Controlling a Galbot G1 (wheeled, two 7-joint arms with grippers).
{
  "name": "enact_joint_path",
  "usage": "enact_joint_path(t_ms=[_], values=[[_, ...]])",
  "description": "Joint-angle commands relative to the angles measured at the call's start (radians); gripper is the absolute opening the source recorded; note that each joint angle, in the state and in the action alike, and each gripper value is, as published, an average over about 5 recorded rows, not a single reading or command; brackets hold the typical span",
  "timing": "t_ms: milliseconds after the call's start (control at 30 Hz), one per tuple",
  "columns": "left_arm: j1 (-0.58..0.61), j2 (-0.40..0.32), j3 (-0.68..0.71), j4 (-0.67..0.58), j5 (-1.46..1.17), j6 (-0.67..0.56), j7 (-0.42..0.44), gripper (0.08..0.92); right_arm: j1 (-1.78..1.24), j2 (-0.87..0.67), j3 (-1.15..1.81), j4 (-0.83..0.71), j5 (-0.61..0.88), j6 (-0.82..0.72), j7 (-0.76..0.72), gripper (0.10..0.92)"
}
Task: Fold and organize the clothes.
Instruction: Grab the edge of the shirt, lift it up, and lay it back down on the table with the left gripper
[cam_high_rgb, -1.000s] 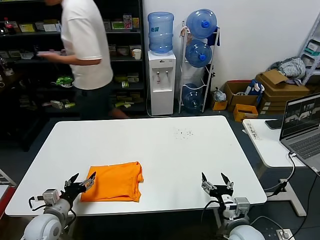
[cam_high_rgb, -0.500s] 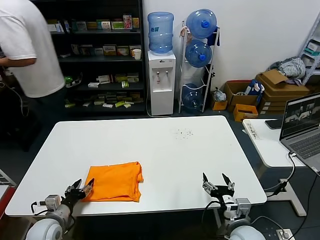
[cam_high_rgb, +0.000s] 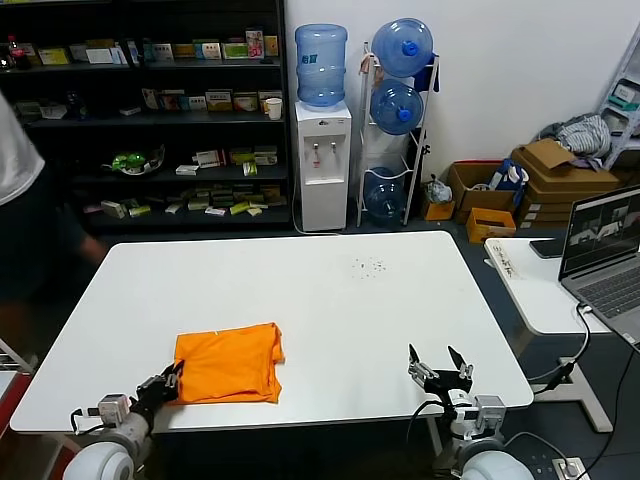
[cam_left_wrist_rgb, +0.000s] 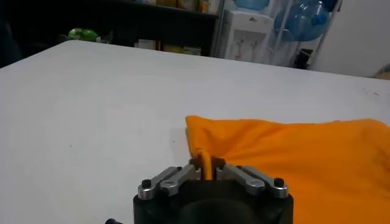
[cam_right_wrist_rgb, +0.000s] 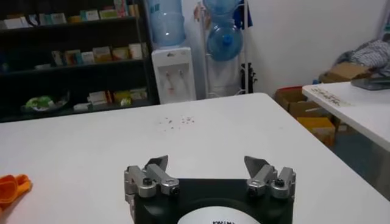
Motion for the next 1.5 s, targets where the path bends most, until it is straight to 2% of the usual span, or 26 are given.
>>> enact_joint_path(t_ms=[33,100,233,367,467,667,767,900,1033,1167,1233,1300,1400,1500], values=[[0.036,-0.025,-0.005,-0.150,0.081,-0.031,-0.028,0.166,0.002,0.001,0.002,-0.006,0.001,0.003,0.001,0.823],[0.055,-0.034,-0.011,-0.235,0.122,-0.033,-0.042,0.134,0.003,0.000,0.003,-0.010,0.003,0.006,0.001,0.823],[0.089,-0.038,-0.029,-0.398,0.176,-0.002,-0.083,0.127,0.014,-0.001,0.001,-0.022,0.009,0.020,-0.006,0.823],[0.099,0.005,-0.081,-0.469,0.180,0.044,-0.122,0.127,0.030,-0.010,-0.001,-0.030,0.007,0.041,-0.036,0.823],[0.091,0.067,-0.153,-0.394,0.159,0.039,-0.114,0.127,0.041,-0.019,-0.001,-0.031,-0.013,0.053,-0.059,0.823],[0.054,0.208,-0.296,-0.041,0.143,-0.036,-0.037,0.127,0.051,-0.026,0.029,-0.039,-0.040,0.107,-0.093,0.823],[0.049,0.276,-0.345,0.065,0.125,-0.063,-0.006,0.127,0.041,-0.028,0.052,-0.042,-0.048,0.129,-0.110,0.823],[0.063,0.336,-0.389,0.086,0.107,-0.064,0.013,0.127,0.017,-0.031,0.086,-0.045,-0.059,0.141,-0.106,0.823],[0.075,0.401,-0.374,0.077,0.114,-0.056,0.017,0.127,-0.009,-0.029,0.115,-0.043,-0.068,0.159,-0.090,0.823],[0.098,0.444,-0.294,-0.047,0.038,-0.016,-0.012,0.127,-0.040,-0.018,0.147,-0.037,-0.079,0.172,-0.085,0.823],[0.074,0.417,-0.200,-0.166,-0.038,0.026,-0.058,0.127,-0.052,-0.010,0.157,-0.037,-0.089,0.179,-0.085,0.823],[0.009,0.365,-0.049,-0.280,-0.127,0.070,-0.137,0.127,-0.062,-0.004,0.162,-0.036,-0.099,0.183,-0.084,0.823],[-0.137,0.236,0.238,-0.395,-0.283,0.124,-0.308,0.127,-0.070,0.001,0.163,-0.027,-0.115,0.181,-0.082,0.823],[-0.291,0.067,0.470,-0.423,-0.389,0.144,-0.439,0.127,-0.064,0.004,0.161,-0.014,-0.126,0.176,-0.081,0.823]])
